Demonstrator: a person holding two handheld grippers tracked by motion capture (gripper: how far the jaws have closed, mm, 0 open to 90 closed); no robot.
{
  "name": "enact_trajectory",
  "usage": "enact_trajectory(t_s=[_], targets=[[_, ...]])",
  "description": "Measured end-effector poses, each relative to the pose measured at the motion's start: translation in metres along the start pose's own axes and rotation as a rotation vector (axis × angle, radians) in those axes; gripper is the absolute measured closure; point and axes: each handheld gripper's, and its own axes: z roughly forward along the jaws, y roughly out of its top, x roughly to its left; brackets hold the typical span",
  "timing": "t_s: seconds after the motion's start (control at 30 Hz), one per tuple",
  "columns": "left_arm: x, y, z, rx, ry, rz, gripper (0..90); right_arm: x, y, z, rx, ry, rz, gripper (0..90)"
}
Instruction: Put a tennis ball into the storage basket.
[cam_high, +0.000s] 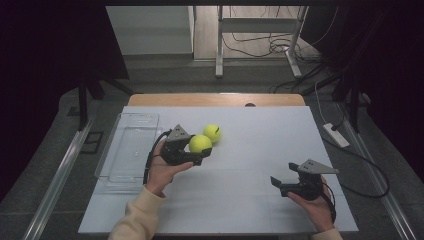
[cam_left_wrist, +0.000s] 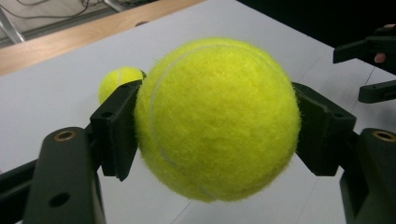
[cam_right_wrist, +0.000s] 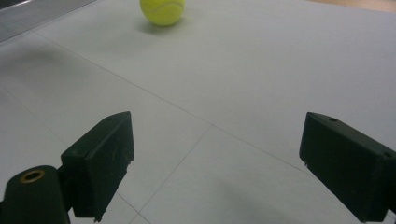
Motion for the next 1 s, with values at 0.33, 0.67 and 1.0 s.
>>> enact_trajectory(t_s=[0.33, 0.67, 1.0], targets=[[-0.002, 0.004, -0.012, -0.069, -0.009, 0.013, 26.8, 0.001, 0.0, 0.0, 0.003, -0.001, -0.004, 10.2], [0.004, 0.005, -0.023, -0.107, 0.01, 0.001, 26.8, 0.0, 0.0, 0.0, 0.001, -0.002, -0.001, 10.2], [0.012, 0.005, -0.035, -0.124, 0.04, -0.007, 26.8, 0.001, 0.0, 0.0, 0.002, -0.002, -0.003, 10.2]])
